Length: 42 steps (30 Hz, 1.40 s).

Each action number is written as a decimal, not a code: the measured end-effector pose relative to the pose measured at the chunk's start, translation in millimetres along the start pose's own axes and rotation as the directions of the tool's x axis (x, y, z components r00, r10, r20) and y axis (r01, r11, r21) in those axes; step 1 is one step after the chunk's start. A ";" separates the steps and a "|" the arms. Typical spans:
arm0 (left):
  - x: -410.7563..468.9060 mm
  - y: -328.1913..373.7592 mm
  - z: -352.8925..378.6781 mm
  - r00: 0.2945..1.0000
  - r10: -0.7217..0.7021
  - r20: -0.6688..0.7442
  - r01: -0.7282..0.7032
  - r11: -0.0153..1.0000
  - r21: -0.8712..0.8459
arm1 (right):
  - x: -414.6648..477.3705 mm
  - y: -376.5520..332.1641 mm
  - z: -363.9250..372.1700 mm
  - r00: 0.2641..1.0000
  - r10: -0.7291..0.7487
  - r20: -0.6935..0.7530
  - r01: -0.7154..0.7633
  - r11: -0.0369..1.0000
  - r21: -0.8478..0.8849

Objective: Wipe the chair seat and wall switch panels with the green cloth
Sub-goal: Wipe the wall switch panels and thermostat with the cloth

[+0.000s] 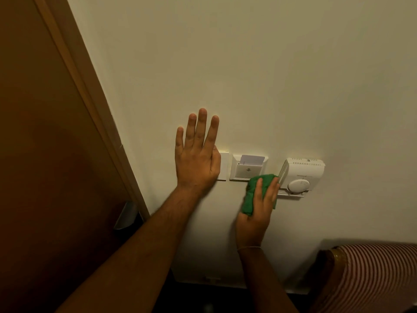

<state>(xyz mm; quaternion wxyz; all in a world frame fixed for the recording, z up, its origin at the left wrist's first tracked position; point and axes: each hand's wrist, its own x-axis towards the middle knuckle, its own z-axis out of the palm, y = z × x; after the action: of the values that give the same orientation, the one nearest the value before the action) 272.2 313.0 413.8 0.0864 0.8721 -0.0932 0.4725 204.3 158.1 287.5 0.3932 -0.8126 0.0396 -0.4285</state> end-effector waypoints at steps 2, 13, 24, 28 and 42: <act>-0.2 0.5 0.2 1.000 0.000 0.000 0.000 1.000 -0.004 | -2.2 -7.4 4.4 1.000 -0.020 0.009 0.020 1.000 0.005; 0.9 0.2 -2.5 1.000 -0.003 0.028 0.002 1.000 0.009 | 5.3 -6.2 4.6 0.999 -0.046 0.006 0.046 0.999 -0.023; 1.2 0.1 -4.2 1.000 0.002 0.028 -0.002 1.000 -0.004 | 3.1 -35.8 19.3 0.985 -0.145 0.096 0.147 0.989 -0.016; 0.8 -0.6 -2.2 1.000 0.004 0.030 -0.004 1.000 0.004 | 16.9 -16.9 1.8 0.998 -0.050 -0.031 0.050 0.999 0.011; 1.5 -1.6 -2.3 1.000 0.011 0.015 -0.011 1.000 0.006 | 15.7 -22.2 14.0 0.979 -0.195 0.057 0.198 0.979 -0.040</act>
<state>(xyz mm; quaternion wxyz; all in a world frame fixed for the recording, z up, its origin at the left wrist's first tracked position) 271.5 314.9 416.2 0.0805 0.8754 -0.0970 0.4668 218.3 175.6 308.3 0.3313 -0.8323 -0.0417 -0.4425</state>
